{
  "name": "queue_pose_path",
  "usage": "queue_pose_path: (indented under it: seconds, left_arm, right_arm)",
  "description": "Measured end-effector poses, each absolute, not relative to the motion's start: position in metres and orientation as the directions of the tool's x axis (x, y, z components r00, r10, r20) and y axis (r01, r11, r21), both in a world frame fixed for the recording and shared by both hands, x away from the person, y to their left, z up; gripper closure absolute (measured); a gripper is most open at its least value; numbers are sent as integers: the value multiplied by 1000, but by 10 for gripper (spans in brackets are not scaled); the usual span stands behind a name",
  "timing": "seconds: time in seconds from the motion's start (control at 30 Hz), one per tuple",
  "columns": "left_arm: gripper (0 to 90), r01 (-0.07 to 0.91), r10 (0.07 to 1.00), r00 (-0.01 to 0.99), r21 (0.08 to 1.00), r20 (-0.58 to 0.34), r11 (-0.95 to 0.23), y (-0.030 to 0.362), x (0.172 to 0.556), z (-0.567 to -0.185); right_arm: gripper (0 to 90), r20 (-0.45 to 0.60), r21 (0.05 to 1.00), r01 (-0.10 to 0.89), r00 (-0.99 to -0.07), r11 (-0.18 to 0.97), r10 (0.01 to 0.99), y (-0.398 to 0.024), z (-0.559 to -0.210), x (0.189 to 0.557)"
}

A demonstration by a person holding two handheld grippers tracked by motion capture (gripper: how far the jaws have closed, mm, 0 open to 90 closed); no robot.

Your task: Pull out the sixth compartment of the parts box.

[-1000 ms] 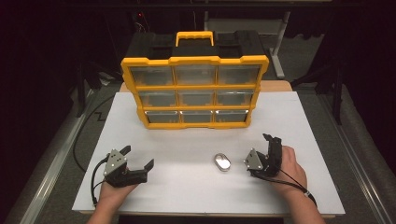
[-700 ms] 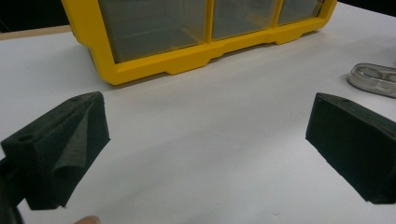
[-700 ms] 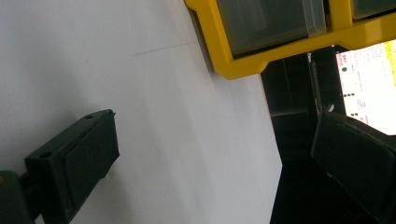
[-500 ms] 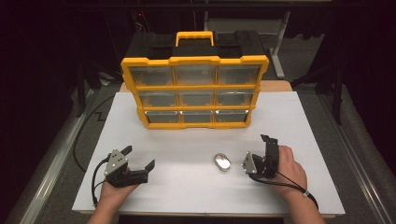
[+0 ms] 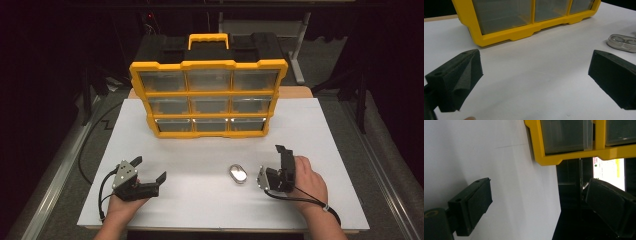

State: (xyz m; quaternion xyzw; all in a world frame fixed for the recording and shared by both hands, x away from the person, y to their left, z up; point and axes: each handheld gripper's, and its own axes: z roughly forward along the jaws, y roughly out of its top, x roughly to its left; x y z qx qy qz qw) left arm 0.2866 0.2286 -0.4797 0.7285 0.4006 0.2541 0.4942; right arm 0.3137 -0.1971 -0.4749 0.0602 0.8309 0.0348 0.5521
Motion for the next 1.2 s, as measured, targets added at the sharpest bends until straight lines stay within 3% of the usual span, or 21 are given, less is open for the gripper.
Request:
queue_pose_path:
  seconds: [0.57,1.2]
  left_arm:
    - [3,354,813,580,912,-40,-207,226,287,-483]
    - [8,330,812,584,920,-22,-212,227,288,-483]
  right_arm:
    - [165,-915,150,56,-369,987,161,-189,-473,315]
    - [346,-931,158,55,-323,986,168,-171,-473,331]
